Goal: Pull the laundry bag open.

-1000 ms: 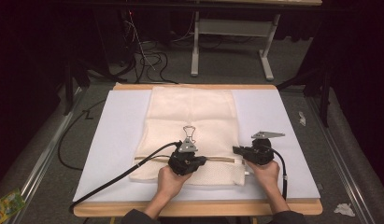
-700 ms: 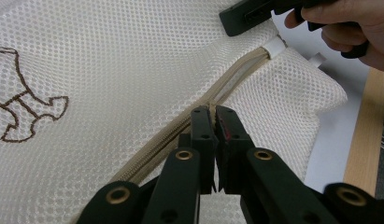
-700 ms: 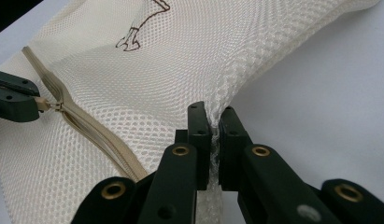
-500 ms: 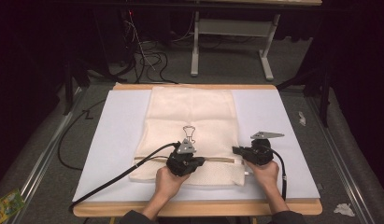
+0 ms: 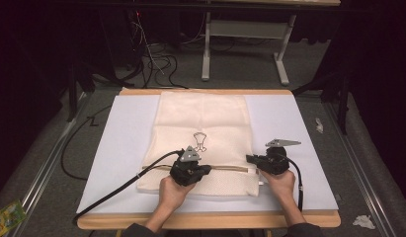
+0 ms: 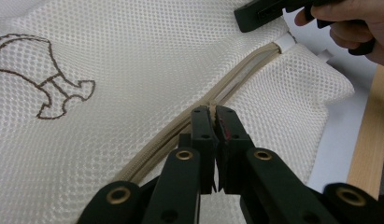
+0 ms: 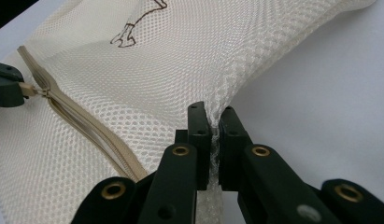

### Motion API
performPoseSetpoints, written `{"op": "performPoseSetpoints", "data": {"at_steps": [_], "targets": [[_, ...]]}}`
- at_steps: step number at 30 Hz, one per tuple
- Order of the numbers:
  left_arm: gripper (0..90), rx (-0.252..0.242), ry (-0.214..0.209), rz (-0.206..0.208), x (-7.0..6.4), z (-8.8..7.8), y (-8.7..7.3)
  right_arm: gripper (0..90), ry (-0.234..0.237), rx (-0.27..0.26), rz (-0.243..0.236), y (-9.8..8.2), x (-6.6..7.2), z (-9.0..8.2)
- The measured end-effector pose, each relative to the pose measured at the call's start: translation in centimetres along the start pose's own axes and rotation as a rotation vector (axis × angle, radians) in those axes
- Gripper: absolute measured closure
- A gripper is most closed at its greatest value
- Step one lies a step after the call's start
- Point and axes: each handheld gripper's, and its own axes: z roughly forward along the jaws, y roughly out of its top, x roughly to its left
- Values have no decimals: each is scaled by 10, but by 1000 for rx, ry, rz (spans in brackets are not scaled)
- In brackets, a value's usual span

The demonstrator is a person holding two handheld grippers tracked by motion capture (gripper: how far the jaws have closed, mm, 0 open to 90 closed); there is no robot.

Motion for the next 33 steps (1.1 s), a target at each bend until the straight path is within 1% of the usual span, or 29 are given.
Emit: {"op": "performPoseSetpoints", "data": {"at_steps": [2, 6, 10, 11, 14, 17, 20, 24, 26, 33], "targets": [[872, 0, 4, 4, 1, -1, 0, 875, 1, 0, 2, 0, 0, 1], [871, -4, 8, -10, 4, -5, -2, 874, -4, -1, 2, 0, -1, 0], [871, -11, 13, -14, 6, -9, -5, 875, -8, -1, -2, 0, -1, -1], [871, -14, 7, -18, 7, -10, -5, 875, -6, -3, -3, 0, -1, 0], [871, -13, 9, -15, 8, -12, -7, 875, -7, -6, -8, 1, 0, 0], [871, -16, 12, -24, 9, -14, -8, 875, -5, 0, -1, 1, 0, 0], [871, -20, 18, -18, 9, -17, -8, 875, -4, -5, -4, 1, 0, -1], [872, -23, 20, -21, 10, -19, -9, 874, -4, -7, -5, 1, 0, 0], [871, -30, 11, -33, 11, -20, -10, 875, -4, -5, -2, 1, 0, 0], [871, -37, 16, -41, 13, -22, -14, 874, -4, -3, -8, 1, 0, 0]]}}
